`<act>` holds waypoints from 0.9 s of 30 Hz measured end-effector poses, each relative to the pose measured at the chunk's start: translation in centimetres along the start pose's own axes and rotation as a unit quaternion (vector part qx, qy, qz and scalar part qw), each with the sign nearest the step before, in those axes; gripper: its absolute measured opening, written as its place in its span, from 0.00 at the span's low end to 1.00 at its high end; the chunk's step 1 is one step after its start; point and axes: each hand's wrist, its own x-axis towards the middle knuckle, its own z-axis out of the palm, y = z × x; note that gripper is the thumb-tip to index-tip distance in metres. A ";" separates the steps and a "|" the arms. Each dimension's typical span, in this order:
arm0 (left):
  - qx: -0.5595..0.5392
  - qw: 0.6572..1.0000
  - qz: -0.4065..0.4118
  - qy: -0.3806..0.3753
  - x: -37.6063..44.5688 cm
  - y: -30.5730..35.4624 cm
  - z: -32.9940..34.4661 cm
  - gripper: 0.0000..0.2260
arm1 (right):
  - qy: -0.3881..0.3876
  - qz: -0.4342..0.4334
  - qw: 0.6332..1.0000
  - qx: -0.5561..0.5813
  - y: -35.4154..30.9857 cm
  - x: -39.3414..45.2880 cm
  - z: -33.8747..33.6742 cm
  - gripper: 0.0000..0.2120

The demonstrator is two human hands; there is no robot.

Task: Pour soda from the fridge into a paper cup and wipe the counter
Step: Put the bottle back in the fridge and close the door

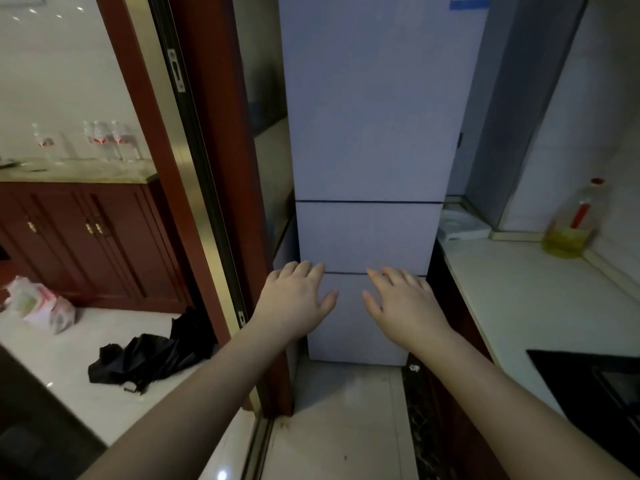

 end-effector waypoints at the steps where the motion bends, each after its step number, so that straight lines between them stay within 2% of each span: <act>1: -0.005 1.000 0.003 0.000 1.3 -0.9 0.0 0.28 | -0.001 0.000 1.000 0.001 -0.4 1.6 -0.1 0.27; 13: -0.022 0.999 0.002 0.040 12.3 -8.8 0.2 0.27 | 0.046 0.005 0.999 -0.003 -3.1 15.7 -1.3 0.26; 19: -0.005 0.998 0.002 0.069 18.3 -10.8 1.0 0.27 | 0.056 -0.009 0.998 0.020 -2.5 21.9 0.2 0.26; 27: -0.030 0.998 -0.022 0.052 28.2 -13.6 4.8 0.25 | 0.070 -0.064 0.995 0.044 -0.7 33.3 3.0 0.26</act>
